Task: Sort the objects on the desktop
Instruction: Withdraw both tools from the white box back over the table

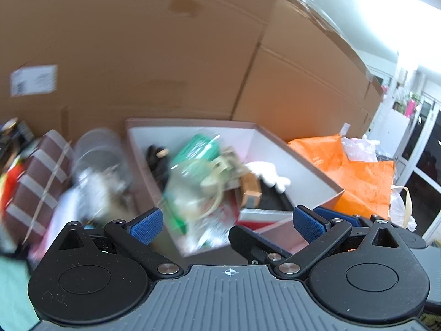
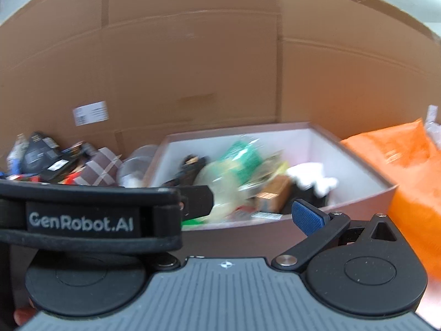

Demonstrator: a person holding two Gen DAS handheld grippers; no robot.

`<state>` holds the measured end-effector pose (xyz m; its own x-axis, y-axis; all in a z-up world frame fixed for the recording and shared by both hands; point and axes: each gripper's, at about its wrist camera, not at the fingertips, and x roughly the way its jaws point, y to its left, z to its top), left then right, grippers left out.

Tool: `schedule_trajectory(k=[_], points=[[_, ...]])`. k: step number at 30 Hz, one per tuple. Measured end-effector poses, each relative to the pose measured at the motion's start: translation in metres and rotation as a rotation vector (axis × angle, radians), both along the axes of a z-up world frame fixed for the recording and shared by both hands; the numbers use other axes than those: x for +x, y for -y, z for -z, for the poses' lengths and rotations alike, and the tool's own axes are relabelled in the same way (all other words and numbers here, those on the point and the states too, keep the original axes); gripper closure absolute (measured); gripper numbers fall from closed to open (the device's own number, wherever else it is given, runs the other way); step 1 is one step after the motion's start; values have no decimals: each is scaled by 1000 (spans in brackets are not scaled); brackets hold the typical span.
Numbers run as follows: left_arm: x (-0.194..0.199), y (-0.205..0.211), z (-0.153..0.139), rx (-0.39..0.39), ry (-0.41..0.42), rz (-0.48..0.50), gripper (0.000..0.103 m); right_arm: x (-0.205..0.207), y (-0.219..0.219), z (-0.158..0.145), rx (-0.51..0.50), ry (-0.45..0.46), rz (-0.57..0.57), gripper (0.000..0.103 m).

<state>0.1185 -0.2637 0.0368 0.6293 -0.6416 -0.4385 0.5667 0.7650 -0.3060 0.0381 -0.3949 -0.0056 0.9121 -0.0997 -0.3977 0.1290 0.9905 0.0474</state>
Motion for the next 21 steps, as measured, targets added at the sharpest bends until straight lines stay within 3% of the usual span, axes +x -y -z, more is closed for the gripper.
schedule_trajectory(k=[8, 21], points=[[-33, -99, 26, -23, 2, -123, 0, -15, -80, 26, 18, 4, -132, 0], [-61, -233, 49, 98, 64, -366, 0, 2, -197, 53, 3, -65, -385, 0]])
